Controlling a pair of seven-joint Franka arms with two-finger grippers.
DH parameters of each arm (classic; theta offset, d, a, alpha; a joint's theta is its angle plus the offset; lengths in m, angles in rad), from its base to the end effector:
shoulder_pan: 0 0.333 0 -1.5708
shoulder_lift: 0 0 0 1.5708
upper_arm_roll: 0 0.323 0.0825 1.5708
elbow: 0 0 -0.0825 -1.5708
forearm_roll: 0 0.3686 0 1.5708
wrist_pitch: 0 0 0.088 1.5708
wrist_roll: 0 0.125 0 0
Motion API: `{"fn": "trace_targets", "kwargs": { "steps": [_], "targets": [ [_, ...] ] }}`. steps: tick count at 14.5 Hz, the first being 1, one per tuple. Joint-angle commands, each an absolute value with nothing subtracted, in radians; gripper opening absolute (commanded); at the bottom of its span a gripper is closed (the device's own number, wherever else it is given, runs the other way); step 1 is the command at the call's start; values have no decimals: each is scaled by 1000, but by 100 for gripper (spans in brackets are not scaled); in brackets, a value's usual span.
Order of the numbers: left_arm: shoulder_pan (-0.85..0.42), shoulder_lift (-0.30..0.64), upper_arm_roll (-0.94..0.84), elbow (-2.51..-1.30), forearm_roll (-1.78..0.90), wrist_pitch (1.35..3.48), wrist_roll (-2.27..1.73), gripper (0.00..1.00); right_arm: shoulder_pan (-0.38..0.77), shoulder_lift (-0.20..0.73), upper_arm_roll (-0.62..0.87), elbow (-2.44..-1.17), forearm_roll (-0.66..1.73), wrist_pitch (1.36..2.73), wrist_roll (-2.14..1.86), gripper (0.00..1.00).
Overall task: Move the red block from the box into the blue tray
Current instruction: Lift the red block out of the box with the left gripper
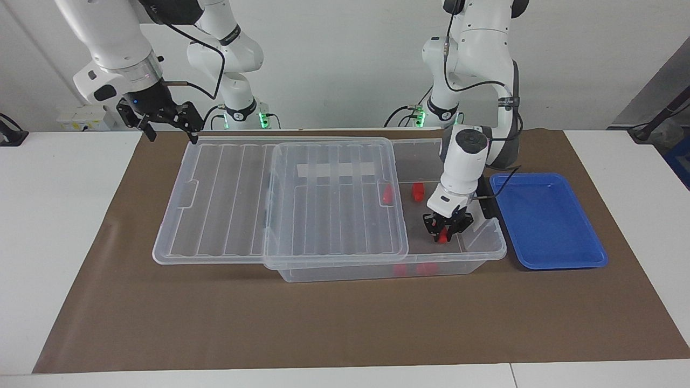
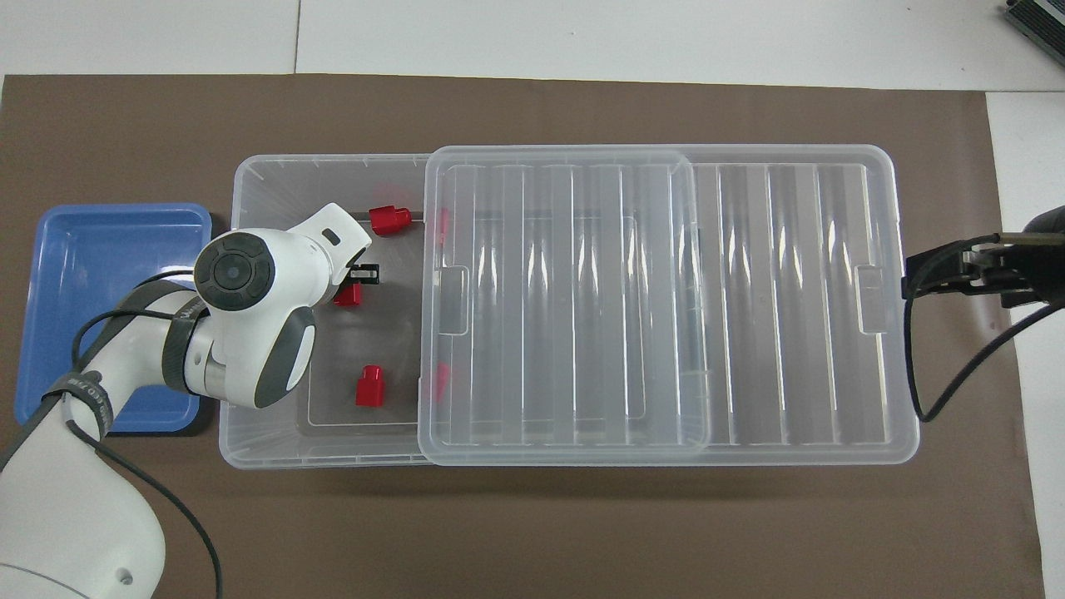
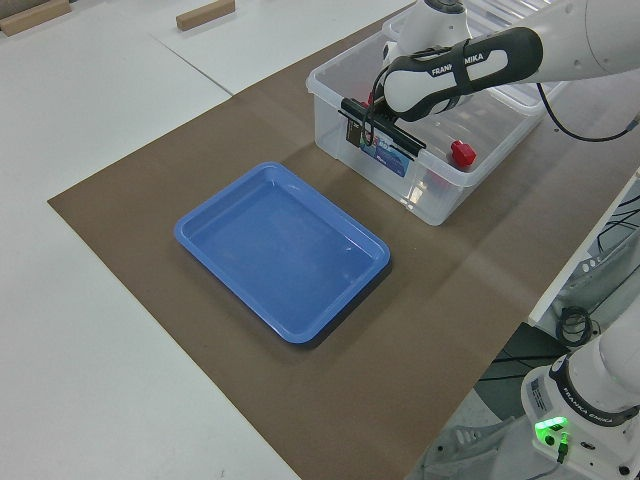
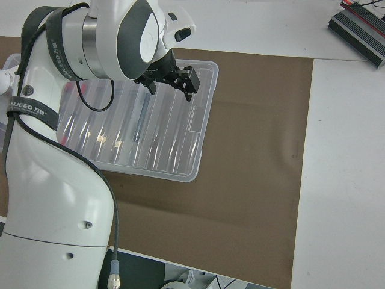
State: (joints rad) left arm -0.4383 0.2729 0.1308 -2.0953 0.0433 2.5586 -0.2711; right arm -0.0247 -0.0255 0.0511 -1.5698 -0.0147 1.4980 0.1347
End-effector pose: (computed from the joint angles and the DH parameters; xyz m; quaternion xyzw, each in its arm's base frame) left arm 0.5646 -0.1817 0.3109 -0.9941 0.0390 -0.1007 0.0022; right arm 0.5225 0.0122 0.6213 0.9982 -0.0545 -0.0224 0.0098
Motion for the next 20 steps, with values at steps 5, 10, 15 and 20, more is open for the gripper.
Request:
{"fn": "trace_targets", "kwargs": {
  "steps": [5, 10, 15, 20],
  "targets": [
    [-443, 275, 137, -2092, 63, 2550, -265, 0, -37, -34, 60, -1572, -12, 1489, 150, 100],
    [-445, 272, 137, -2028, 63, 2446, -264, 0, -37, -34, 60, -1572, -12, 1489, 150, 100],
    [-445, 245, 137, -1984, 63, 2352, -264, 0, -37, -35, 60, -1572, -12, 1489, 150, 100],
    [-439, 207, 137, -1867, 63, 2133, -256, 0, -37, -34, 60, -1572, -12, 1489, 150, 100]
  ]
}}
